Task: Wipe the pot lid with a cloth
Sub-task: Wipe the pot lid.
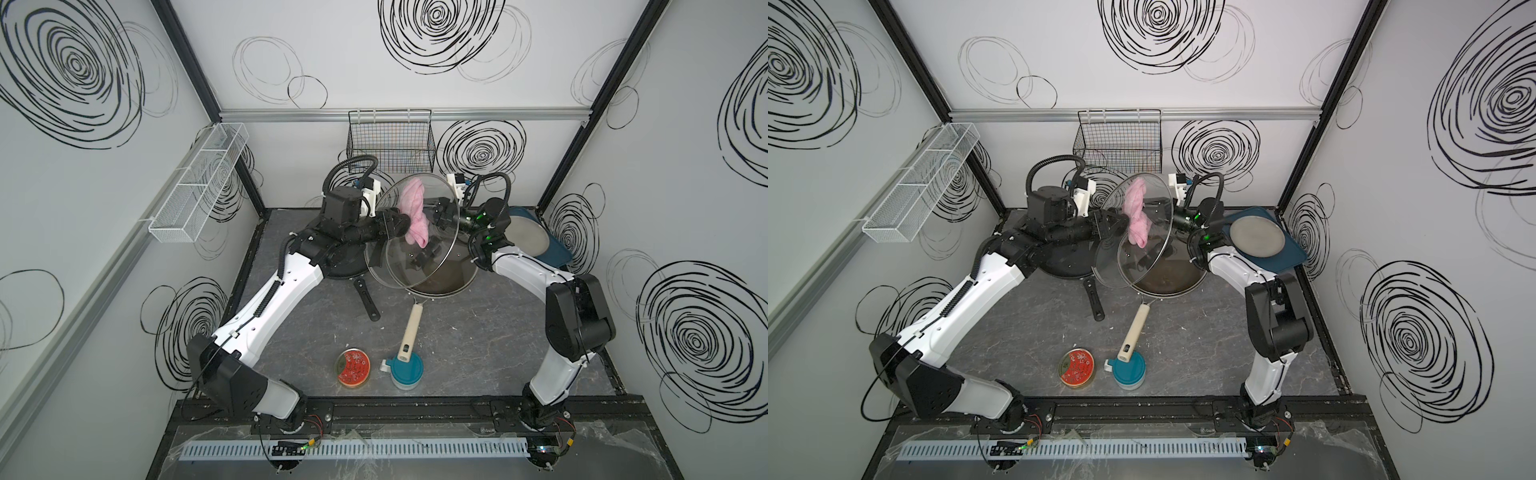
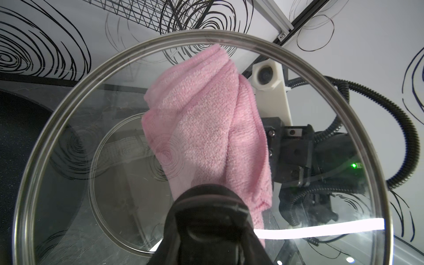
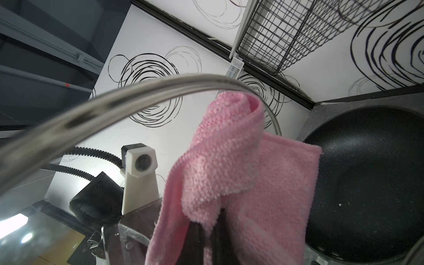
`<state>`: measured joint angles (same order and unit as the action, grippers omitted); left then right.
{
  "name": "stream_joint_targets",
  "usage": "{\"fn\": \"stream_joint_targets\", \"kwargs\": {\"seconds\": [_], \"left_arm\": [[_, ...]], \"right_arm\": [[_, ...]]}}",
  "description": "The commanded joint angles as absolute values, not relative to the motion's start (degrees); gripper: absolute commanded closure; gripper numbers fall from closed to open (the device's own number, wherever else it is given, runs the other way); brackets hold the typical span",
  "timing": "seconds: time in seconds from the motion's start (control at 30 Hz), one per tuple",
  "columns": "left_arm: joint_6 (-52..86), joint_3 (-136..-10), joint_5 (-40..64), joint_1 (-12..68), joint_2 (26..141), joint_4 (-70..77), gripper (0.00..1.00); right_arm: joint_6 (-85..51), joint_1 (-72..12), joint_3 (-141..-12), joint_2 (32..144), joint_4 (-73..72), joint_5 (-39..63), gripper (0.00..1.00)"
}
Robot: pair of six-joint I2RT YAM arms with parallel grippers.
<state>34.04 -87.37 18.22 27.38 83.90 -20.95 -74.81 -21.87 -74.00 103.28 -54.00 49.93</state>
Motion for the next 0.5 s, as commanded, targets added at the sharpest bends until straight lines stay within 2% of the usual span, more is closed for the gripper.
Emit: {"fn": "stream_joint_targets", "kwargs": {"seconds": [0.0, 0.47], "left_arm": [[34.19, -89.56, 20.3, 27.6, 80.59, -9.51, 1.0], [35.07, -88.97, 18.73, 25.87, 80.99, -6.73, 1.0]], "right_arm": [[-76.58, -23.06, -77.31, 105.29, -58.76, 50.54, 1.0], [-80.13, -28.58, -79.56, 112.32, -63.47, 49.97, 1.0]]}}
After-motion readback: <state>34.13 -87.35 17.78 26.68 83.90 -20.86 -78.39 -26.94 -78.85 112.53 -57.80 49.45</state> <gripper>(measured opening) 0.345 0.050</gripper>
